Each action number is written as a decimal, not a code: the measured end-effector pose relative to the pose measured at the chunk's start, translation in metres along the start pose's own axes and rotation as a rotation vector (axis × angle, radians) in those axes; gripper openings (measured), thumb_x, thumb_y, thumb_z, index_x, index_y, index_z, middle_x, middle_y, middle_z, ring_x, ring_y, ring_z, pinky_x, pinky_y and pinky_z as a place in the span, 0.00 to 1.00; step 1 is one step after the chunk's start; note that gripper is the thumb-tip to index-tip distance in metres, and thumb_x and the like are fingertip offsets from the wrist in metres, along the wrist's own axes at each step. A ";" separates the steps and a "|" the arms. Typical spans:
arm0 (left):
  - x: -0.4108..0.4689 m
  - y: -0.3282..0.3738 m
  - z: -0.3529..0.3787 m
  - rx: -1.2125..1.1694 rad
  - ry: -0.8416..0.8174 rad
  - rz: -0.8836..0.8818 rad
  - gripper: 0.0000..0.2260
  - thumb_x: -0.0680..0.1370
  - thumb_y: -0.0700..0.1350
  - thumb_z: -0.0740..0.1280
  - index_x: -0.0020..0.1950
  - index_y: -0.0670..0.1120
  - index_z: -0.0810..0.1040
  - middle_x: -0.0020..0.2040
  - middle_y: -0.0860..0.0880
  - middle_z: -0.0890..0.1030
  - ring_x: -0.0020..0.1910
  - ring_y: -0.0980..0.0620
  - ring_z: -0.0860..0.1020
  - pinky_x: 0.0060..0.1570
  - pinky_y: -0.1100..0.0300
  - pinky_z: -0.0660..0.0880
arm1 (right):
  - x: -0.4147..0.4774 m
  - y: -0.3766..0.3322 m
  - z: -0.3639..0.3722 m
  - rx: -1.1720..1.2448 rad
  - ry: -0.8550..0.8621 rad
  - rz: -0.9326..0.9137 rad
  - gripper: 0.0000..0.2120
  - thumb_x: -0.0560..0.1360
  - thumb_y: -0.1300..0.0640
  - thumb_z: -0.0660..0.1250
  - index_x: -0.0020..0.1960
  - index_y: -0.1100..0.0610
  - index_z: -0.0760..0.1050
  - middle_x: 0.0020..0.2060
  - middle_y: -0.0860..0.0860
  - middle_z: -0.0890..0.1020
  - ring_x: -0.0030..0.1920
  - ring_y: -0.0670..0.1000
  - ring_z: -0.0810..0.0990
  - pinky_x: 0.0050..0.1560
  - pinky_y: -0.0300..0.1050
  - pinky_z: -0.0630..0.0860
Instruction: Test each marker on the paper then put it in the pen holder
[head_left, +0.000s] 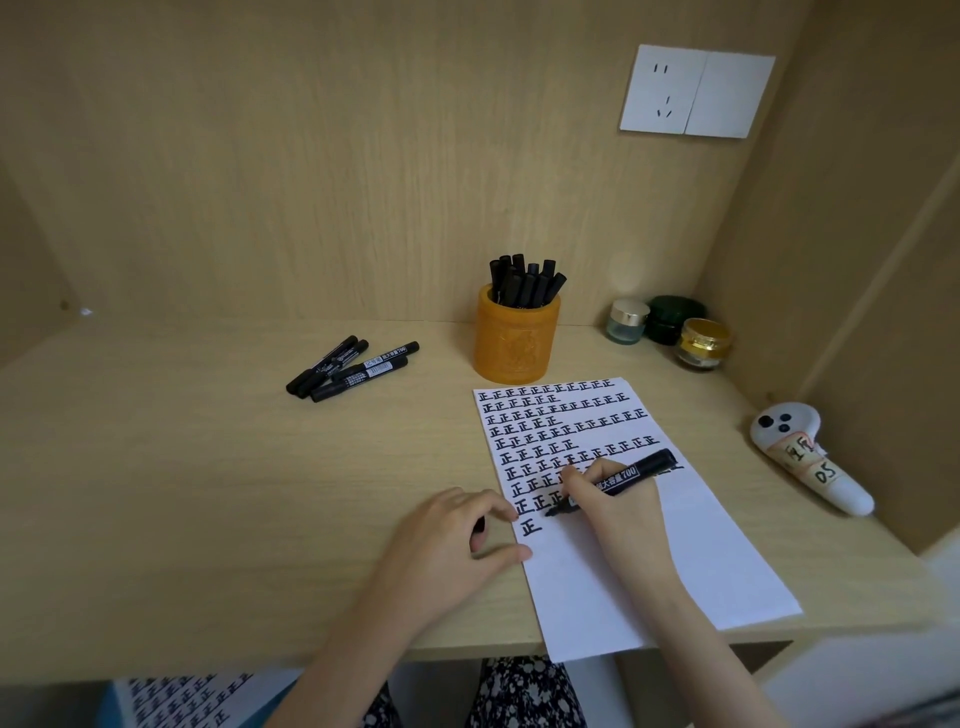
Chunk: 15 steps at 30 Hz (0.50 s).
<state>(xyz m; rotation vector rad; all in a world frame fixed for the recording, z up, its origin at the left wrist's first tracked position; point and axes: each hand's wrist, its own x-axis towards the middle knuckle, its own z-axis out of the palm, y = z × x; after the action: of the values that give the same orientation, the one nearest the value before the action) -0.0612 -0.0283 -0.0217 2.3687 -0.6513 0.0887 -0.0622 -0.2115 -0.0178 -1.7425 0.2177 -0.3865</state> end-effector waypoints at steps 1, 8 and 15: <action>0.000 0.000 0.000 0.000 0.000 0.001 0.15 0.71 0.62 0.67 0.54 0.60 0.75 0.34 0.58 0.69 0.38 0.63 0.69 0.40 0.69 0.66 | 0.000 0.000 0.000 -0.005 0.004 -0.002 0.14 0.72 0.64 0.69 0.29 0.61 0.73 0.22 0.44 0.73 0.27 0.41 0.70 0.30 0.31 0.64; -0.001 0.001 0.000 0.016 0.007 0.002 0.15 0.71 0.63 0.67 0.54 0.59 0.75 0.34 0.58 0.69 0.37 0.64 0.68 0.39 0.69 0.65 | -0.001 -0.001 0.002 -0.028 -0.006 -0.012 0.14 0.72 0.62 0.70 0.28 0.59 0.73 0.24 0.46 0.75 0.27 0.42 0.71 0.30 0.32 0.65; -0.001 0.003 -0.001 0.023 0.004 -0.010 0.15 0.71 0.63 0.66 0.54 0.59 0.75 0.34 0.58 0.69 0.37 0.64 0.68 0.38 0.70 0.63 | -0.004 -0.004 0.002 -0.056 -0.029 -0.021 0.16 0.72 0.62 0.71 0.27 0.56 0.73 0.23 0.45 0.76 0.27 0.42 0.72 0.31 0.33 0.66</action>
<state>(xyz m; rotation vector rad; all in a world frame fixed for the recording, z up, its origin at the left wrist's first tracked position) -0.0635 -0.0287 -0.0197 2.3932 -0.6391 0.0974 -0.0649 -0.2071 -0.0144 -1.8059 0.1914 -0.3730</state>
